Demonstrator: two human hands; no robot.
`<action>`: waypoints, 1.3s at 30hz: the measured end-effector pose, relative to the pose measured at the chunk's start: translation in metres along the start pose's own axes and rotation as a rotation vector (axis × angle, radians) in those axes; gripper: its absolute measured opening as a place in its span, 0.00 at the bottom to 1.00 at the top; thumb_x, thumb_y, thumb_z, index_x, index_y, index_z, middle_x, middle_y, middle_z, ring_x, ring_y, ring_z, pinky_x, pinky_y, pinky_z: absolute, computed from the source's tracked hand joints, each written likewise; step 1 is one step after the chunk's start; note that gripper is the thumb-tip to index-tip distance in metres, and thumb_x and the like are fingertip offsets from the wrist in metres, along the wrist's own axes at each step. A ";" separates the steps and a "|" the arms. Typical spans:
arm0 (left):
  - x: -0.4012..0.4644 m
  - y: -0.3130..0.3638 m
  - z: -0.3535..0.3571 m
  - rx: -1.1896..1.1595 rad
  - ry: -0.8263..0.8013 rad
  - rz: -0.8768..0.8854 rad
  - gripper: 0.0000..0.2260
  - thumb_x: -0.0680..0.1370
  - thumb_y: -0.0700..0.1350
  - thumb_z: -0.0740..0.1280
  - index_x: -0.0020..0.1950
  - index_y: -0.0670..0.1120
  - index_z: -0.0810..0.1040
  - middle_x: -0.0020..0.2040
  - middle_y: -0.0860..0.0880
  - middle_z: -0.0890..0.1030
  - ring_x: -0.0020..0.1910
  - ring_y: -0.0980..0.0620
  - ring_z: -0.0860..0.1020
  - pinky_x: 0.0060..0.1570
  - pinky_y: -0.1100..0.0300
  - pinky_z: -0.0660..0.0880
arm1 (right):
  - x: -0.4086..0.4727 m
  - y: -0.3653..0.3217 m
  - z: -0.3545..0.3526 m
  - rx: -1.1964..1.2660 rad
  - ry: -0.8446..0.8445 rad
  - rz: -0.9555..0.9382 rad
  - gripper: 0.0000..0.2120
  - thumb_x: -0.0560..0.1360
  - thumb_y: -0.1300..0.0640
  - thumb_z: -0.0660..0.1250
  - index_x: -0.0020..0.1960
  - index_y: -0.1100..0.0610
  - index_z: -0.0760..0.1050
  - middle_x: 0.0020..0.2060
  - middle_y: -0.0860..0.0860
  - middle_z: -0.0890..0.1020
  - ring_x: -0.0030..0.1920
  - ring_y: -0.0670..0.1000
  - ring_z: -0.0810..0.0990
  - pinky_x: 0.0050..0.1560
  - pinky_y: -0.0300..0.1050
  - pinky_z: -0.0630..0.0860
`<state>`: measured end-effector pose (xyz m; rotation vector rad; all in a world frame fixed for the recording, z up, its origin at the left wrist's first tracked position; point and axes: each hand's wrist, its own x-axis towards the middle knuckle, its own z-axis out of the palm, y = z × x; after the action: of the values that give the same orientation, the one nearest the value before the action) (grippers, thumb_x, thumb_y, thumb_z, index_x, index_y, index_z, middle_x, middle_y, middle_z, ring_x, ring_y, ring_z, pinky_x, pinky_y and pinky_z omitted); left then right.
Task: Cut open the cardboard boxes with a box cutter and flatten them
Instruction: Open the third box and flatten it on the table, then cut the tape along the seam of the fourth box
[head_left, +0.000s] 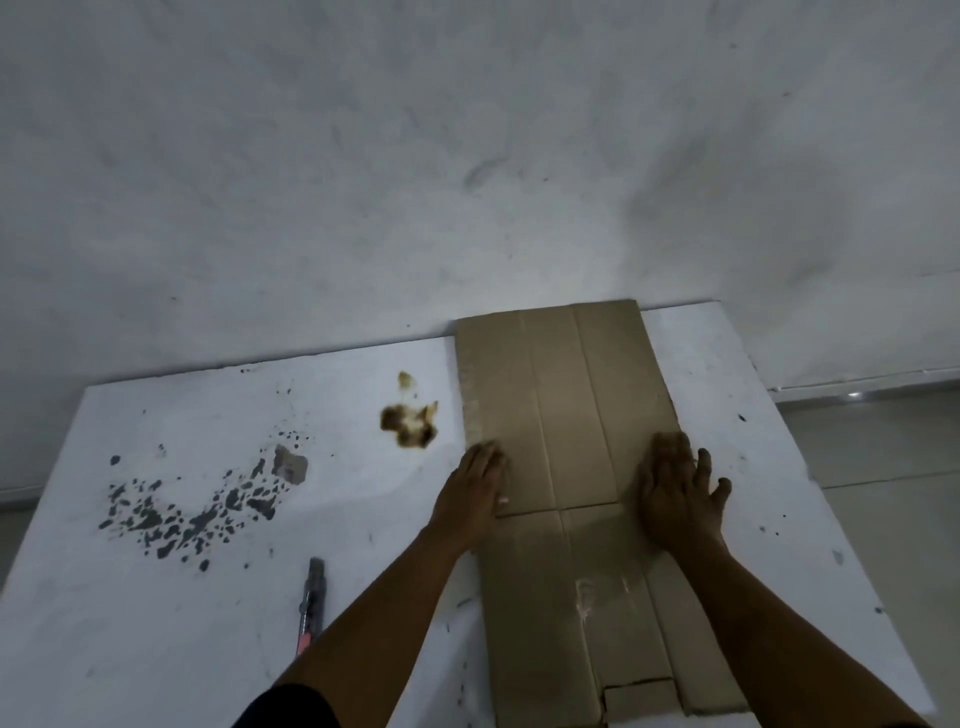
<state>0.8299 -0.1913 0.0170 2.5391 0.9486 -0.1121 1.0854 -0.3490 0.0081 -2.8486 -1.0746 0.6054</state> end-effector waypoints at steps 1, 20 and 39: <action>-0.001 -0.005 -0.002 -0.026 0.007 0.032 0.27 0.81 0.45 0.65 0.78 0.42 0.62 0.80 0.45 0.57 0.79 0.44 0.54 0.77 0.52 0.57 | -0.001 -0.005 -0.003 -0.026 0.026 0.001 0.28 0.84 0.46 0.46 0.81 0.53 0.46 0.80 0.56 0.49 0.79 0.61 0.48 0.74 0.65 0.50; -0.266 -0.217 -0.053 -0.338 0.394 -0.333 0.19 0.82 0.53 0.62 0.72 0.49 0.72 0.74 0.50 0.69 0.73 0.50 0.67 0.69 0.59 0.65 | -0.182 -0.315 0.079 0.175 0.292 -0.601 0.15 0.74 0.57 0.71 0.60 0.56 0.77 0.61 0.54 0.78 0.59 0.60 0.78 0.51 0.57 0.75; -0.483 -0.435 -0.086 -0.514 0.593 -0.681 0.16 0.81 0.51 0.64 0.67 0.49 0.75 0.66 0.50 0.75 0.64 0.51 0.74 0.61 0.61 0.68 | -0.366 -0.579 0.204 0.373 -0.052 -0.881 0.13 0.81 0.53 0.64 0.64 0.55 0.75 0.60 0.51 0.79 0.61 0.54 0.77 0.60 0.50 0.74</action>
<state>0.1755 -0.1550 0.0439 1.7047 1.7641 0.6339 0.3960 -0.1648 0.0445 -1.7902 -1.7965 0.6792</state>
